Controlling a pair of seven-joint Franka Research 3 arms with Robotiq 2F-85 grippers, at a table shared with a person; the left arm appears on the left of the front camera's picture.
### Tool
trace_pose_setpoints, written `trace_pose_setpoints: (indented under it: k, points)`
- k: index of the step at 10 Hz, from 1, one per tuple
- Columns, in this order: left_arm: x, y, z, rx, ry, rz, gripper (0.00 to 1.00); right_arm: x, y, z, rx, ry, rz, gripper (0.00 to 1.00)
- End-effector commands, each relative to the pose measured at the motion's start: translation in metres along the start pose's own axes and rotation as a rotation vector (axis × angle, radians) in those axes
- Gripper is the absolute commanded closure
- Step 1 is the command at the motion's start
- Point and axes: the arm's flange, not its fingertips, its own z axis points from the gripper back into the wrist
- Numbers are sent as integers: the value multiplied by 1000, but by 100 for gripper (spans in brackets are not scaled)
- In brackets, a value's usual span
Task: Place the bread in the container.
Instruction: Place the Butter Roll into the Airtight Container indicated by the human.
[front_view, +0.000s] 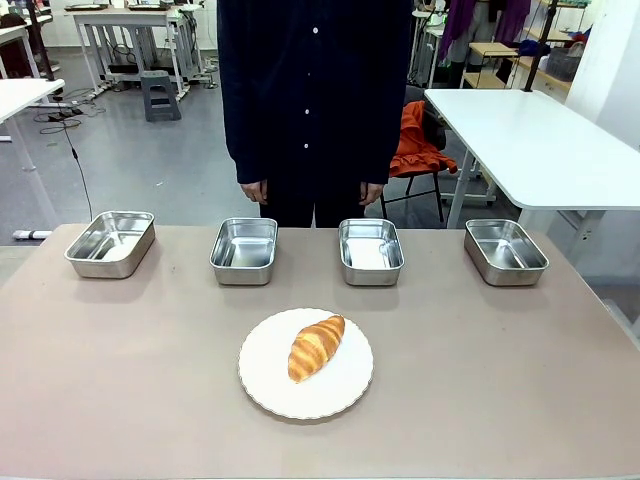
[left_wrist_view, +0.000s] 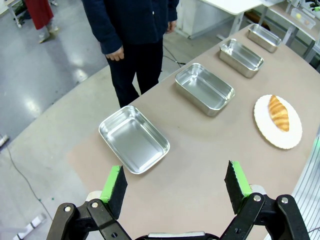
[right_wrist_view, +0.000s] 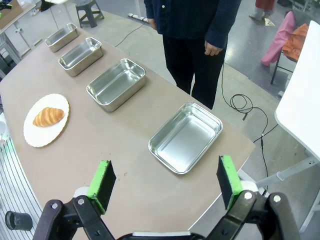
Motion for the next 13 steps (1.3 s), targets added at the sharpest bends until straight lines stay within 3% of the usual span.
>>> trace_pose_setpoints:
  k: [1, 13]
  points:
    - [0, 1, 3, -8, -7, 0, 0, 1, -2, -1, 0, -22, 8, 0]
    - [0, 1, 3, -8, -7, 0, 0, 1, -2, -1, 0, -22, 8, 0]
